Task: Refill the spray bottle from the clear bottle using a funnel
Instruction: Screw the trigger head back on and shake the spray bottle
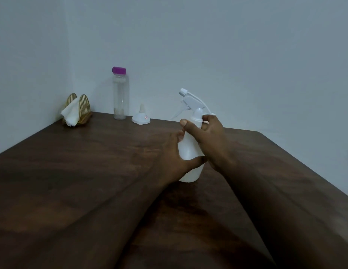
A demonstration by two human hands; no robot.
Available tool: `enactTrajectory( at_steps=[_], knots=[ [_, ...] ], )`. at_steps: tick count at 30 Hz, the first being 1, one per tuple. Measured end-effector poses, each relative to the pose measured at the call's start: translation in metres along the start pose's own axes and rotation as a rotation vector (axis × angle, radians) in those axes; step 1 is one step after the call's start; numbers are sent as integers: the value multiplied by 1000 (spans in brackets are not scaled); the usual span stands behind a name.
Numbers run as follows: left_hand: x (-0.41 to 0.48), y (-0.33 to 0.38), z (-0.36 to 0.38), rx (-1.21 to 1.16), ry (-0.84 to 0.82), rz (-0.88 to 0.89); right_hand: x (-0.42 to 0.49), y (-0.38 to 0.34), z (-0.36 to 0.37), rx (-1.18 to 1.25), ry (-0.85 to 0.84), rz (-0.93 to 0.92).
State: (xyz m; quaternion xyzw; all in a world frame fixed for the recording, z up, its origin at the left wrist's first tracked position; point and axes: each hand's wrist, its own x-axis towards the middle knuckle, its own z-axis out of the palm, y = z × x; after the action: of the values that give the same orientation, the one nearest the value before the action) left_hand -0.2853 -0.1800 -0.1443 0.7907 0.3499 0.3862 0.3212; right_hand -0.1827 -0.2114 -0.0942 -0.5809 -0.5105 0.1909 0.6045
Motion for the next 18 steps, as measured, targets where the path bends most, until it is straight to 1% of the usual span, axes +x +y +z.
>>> enactTrajectory(
  at_steps=[2, 4, 7, 9, 11, 14, 16, 18],
  knots=[
    [-1, -2, 0, -39, -17, 19, -2, 4, 1, 67, -21, 6],
    [1, -11, -1, -79, 41, 52, -3, 9, 0, 143, -32, -10],
    [2, -16, -2, -130, 81, 85, -7, 9, 3, 133, 12, -70],
    [4, -17, 1, -159, 81, 104, -7, 8, 7, 124, 54, -69],
    [6, -19, 3, -171, 71, 121, -6, 6, 10, 122, 64, -54],
    [7, -21, 3, -198, 91, 104, -6, 5, 12, 106, 64, -85],
    [5, -15, 2, -220, 140, 94, -8, 5, 11, 155, 47, -109],
    [7, -8, 0, -286, 241, 107, -10, 6, 11, 167, 36, -116]
  ],
)
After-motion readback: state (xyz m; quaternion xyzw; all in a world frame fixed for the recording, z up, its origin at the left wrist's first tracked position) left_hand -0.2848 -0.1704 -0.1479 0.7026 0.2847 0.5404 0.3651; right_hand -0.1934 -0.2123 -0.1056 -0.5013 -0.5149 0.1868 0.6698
